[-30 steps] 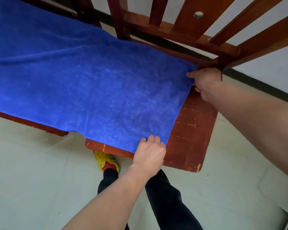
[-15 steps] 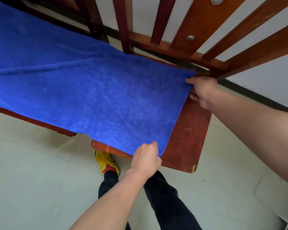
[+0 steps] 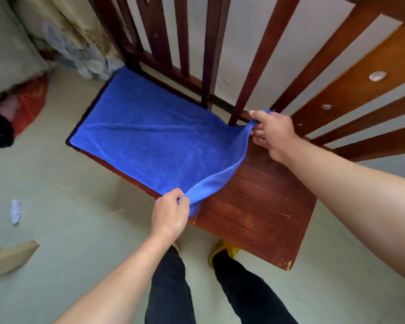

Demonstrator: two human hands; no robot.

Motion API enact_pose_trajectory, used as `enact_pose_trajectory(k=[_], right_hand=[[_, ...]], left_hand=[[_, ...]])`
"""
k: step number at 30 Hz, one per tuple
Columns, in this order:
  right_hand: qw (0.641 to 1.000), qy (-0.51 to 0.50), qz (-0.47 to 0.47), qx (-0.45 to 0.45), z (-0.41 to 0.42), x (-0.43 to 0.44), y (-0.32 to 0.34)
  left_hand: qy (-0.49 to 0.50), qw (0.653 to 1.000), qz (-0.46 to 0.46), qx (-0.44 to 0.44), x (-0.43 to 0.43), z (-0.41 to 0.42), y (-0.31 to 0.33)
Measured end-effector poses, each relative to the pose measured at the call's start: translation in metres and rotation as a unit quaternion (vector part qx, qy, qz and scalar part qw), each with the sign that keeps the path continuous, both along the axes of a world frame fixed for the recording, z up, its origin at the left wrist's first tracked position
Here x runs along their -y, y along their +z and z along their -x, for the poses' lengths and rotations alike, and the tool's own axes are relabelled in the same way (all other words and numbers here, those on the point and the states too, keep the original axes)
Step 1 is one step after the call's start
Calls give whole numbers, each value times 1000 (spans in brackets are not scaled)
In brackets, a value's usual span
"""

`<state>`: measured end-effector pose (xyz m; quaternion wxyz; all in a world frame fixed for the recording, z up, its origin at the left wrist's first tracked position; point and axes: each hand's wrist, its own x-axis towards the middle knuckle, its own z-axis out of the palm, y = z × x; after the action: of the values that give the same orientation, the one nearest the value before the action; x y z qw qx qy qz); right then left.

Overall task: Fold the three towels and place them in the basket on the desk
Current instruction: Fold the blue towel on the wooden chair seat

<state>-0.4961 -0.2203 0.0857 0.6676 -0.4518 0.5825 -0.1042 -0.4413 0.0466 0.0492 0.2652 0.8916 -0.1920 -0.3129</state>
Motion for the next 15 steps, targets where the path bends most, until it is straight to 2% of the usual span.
enact_pose_trajectory(k=[7,15], right_hand=[[998,12,39,39,-111,-31,35],[997,22,59,46,-232,-58,33]], left_hand=[[134,987,76,35,-33,-92,35],[192,978,77,39,-69,-201,24]])
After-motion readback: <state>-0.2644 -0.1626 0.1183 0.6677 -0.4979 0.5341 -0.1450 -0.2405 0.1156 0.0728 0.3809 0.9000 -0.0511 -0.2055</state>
